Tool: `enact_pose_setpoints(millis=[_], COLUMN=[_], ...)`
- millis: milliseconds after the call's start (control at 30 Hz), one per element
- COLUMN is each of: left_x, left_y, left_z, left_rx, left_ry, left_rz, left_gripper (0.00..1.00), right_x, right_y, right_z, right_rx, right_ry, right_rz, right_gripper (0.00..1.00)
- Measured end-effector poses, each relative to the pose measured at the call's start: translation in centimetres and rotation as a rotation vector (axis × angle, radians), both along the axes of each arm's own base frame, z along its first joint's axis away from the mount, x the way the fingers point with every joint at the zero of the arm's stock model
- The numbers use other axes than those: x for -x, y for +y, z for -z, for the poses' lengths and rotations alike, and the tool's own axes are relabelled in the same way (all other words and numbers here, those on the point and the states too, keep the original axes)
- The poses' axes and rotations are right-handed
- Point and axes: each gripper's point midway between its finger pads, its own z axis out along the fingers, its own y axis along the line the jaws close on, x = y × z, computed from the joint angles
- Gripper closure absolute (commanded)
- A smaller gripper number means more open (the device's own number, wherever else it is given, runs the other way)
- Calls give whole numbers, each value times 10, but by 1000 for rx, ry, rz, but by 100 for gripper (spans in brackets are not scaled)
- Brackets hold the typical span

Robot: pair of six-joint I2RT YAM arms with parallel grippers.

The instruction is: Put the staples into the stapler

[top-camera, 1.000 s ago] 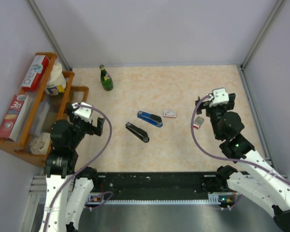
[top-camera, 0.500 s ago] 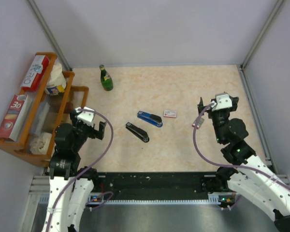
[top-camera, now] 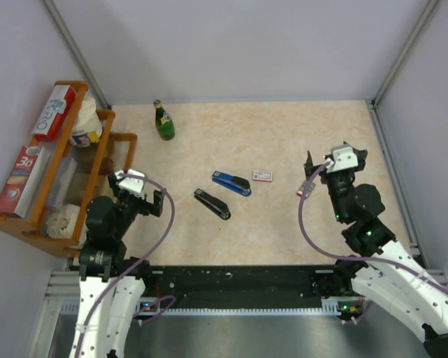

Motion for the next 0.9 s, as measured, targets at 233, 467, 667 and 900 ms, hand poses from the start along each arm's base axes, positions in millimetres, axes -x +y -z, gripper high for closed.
enact_pose_setpoints(millis=[233,467,667,900], left_x=[-9,-14,-17,-18], left_y=[18,32,38,38], left_z=[-10,-15,-13,-16], left_rx=[38,61,71,78], left_ry=[-57,-110,-118,-130], left_rz=[-124,-216,-251,-254], left_gripper=[1,1,1,1], right_x=[0,2,6,6], right_y=[1,-11,-27,-29], right_z=[1,-9,-21,-23], right_rx=[2,-13,-46,-46], right_ry=[2,-35,-91,-96], right_rz=[-4,53,131,139], right_gripper=[1,1,1,2])
